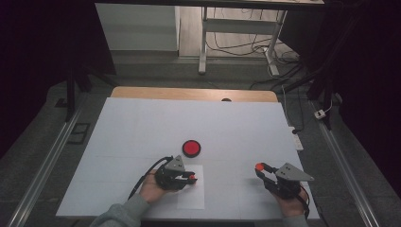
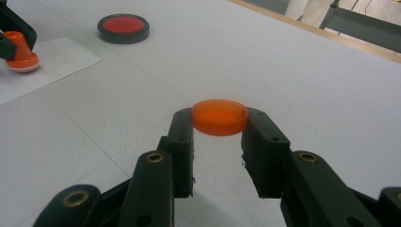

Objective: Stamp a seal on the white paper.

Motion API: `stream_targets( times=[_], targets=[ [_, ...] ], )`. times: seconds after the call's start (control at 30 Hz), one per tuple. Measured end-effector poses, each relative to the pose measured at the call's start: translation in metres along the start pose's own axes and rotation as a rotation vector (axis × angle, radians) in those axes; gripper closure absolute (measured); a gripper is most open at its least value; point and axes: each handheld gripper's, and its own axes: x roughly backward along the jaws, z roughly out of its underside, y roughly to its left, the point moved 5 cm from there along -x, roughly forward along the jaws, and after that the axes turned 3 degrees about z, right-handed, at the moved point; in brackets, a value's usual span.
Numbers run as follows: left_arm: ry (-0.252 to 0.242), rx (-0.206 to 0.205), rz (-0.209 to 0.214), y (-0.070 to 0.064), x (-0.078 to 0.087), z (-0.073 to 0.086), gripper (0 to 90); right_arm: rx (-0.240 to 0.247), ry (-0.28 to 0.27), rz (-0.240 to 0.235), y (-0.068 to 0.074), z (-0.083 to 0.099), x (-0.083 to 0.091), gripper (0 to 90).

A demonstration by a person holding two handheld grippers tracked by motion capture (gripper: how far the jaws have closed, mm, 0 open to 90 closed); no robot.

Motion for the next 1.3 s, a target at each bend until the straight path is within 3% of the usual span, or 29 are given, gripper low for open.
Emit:
stream_targets(
  times=[0.27, 0.67, 1.3],
  targets=[
    [0.008, -0.012, -0.002, -0.0014, -0.0016, 0.0017, 72.3, 0.001, -0.001, 0.000, -0.0001, -0.0001, 0.0000, 64.5],
    [0.021, -0.058, -0.043, -0.0060, -0.0020, 0.0028, 72.4, 0.002, -0.001, 0.003, 0.0000, -0.0001, 0.0005, 64.4],
    [0.013, -0.075, -0.070, -0.0091, -0.0027, 0.0045, 72.7, 0.003, -0.005, -0.001, 0.0009, -0.0007, 0.0007, 64.5]
  ],
)
